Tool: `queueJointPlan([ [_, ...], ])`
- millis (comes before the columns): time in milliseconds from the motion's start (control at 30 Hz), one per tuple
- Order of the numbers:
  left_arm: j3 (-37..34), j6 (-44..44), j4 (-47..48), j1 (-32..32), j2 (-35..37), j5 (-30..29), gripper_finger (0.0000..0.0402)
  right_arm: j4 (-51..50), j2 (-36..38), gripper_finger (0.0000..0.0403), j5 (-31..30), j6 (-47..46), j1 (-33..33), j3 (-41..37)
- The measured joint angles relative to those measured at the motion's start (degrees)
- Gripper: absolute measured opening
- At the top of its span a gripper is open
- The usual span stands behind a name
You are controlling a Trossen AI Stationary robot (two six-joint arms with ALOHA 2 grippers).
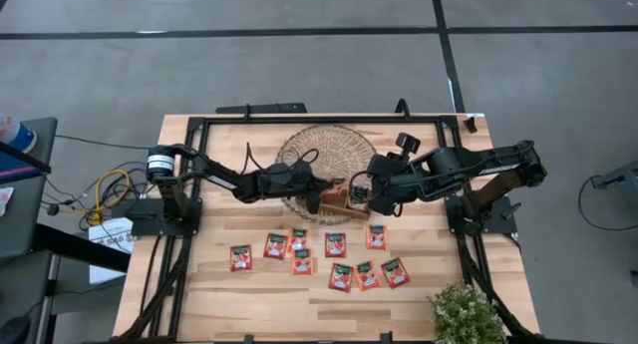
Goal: Pick & Place Tea
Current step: Put the orange tea bag into the middle section of the wooden organizer
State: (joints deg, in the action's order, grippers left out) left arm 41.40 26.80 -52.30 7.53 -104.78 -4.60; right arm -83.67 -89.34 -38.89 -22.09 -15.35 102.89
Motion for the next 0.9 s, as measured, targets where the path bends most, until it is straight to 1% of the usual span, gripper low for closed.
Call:
queueJointPlan([
  [200, 0.05, 0.68, -6.42, 0.51, -3.87, 0.23, 0.0000, 0.19, 0.00, 0.0066, 0.43, 0.00, -0.04, 0.01],
  [300, 0.04, 0.88, -8.55, 1.37, -4.60, 2.33, 0.0000, 0.38, 0.00, 0.0066, 1.03, -0.31, -0.04, 0.02],
  [400, -0.01, 2.42, -9.51, 1.61, -4.63, 4.46, 0.0000, 0.47, 0.00, 0.0066, 1.33, -0.40, -0.02, 0.01],
  [567, -0.03, 2.37, -10.20, 0.99, -4.65, 6.88, 0.0000, 1.11, 0.00, 0.0066, 1.36, -0.39, -0.02, 0.02],
  [667, -0.11, 1.27, -12.72, 0.98, -4.69, 9.09, 0.0000, 1.99, 0.00, 0.0066, 1.44, -0.39, -0.02, 0.02],
  [900, -0.06, 0.88, -18.33, 1.16, -4.69, 10.20, 0.0000, 3.11, 0.00, 0.0066, 1.53, -0.39, -0.02, 0.02],
])
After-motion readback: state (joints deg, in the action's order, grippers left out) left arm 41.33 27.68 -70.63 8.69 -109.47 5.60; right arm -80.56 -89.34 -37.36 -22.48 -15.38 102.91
